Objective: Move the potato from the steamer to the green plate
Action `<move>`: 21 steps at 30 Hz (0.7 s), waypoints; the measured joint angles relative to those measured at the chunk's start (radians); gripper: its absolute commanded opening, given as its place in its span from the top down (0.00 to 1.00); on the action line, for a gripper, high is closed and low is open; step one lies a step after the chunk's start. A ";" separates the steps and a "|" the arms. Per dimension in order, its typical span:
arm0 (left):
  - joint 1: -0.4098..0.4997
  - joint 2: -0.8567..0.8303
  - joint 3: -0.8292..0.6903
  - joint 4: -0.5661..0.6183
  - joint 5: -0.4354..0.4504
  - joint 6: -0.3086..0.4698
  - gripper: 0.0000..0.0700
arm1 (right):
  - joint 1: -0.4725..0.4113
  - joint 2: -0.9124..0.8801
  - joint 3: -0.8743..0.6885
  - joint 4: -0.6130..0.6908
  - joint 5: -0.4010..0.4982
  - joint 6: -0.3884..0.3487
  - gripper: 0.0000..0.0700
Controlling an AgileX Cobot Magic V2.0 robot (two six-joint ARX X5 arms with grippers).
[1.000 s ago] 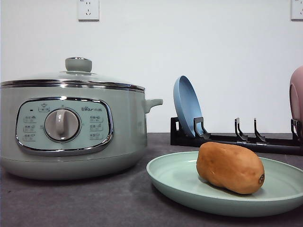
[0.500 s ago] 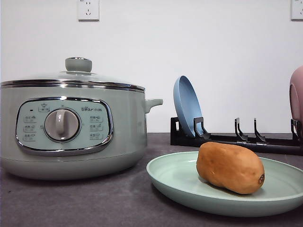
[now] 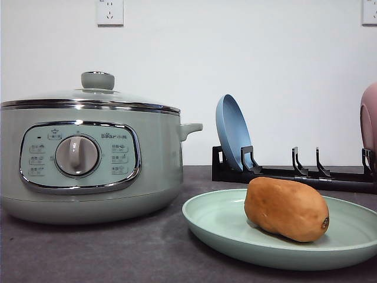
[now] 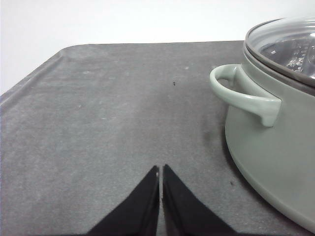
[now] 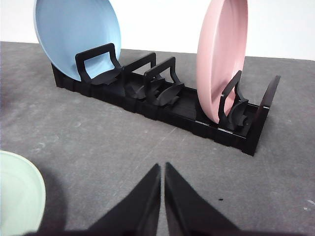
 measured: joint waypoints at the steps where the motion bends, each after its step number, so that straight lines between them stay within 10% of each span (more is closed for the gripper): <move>1: 0.000 0.000 0.000 0.000 0.000 0.000 1.00 | 0.000 0.000 0.000 0.000 0.000 0.000 1.00; 21: 0.000 0.000 0.000 0.000 0.000 0.000 1.00 | 0.000 0.000 0.000 0.000 0.000 0.000 1.00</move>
